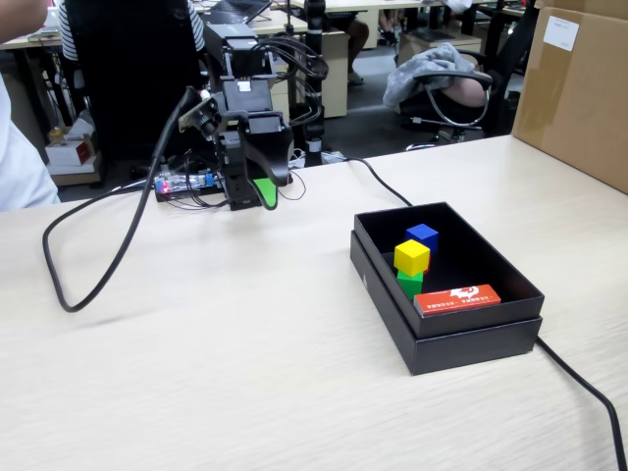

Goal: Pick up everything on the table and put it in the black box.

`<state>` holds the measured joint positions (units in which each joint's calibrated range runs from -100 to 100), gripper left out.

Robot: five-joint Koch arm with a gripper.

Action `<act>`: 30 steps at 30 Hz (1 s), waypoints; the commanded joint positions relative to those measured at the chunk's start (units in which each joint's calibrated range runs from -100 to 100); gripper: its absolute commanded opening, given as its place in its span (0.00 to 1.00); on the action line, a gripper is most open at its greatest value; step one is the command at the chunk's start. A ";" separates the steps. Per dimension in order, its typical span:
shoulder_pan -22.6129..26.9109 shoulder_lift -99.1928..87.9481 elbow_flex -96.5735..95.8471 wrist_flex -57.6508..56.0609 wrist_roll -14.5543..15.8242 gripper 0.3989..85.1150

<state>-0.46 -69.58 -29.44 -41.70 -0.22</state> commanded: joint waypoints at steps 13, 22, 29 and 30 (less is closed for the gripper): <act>0.20 -24.11 -25.96 20.66 2.00 0.57; -0.34 -30.42 -44.00 33.70 1.66 0.58; -0.73 -30.42 -55.87 47.35 0.24 0.58; -0.73 -30.42 -58.23 49.95 0.00 0.58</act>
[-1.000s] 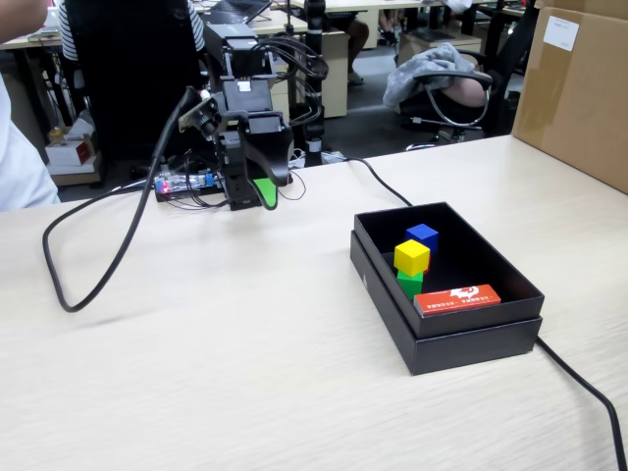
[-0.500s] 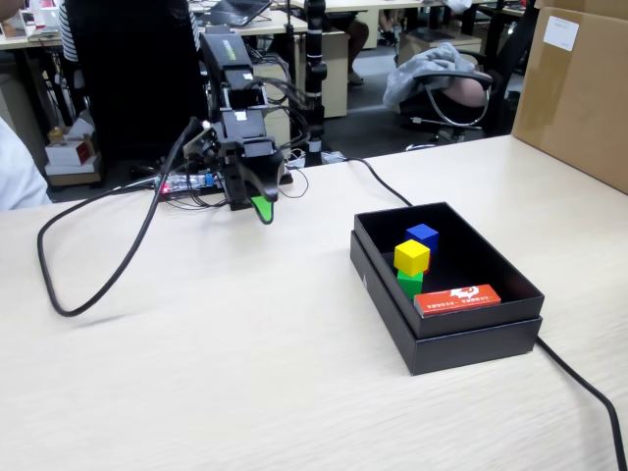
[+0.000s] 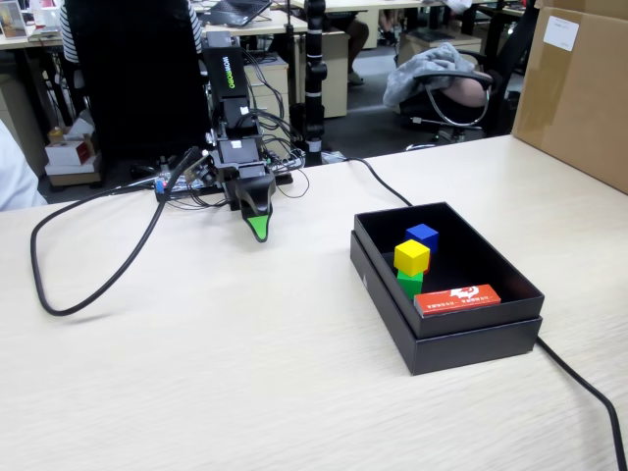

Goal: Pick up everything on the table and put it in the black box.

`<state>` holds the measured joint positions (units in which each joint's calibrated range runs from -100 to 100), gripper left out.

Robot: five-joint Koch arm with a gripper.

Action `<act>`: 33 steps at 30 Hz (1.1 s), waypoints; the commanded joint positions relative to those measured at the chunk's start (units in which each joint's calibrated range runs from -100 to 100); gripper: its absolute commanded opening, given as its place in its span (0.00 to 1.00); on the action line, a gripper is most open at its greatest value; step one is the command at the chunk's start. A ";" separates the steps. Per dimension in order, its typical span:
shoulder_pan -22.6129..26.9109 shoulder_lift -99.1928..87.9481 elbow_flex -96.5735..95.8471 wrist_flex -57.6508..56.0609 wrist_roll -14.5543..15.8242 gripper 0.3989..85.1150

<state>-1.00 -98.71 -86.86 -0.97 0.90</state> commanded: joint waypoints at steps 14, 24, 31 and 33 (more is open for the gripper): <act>0.68 -0.49 -10.52 9.39 -1.37 0.58; 0.68 0.31 -10.52 4.81 -1.42 0.58; 0.68 0.31 -10.52 4.81 -1.42 0.57; 0.68 0.31 -10.52 4.81 -1.42 0.58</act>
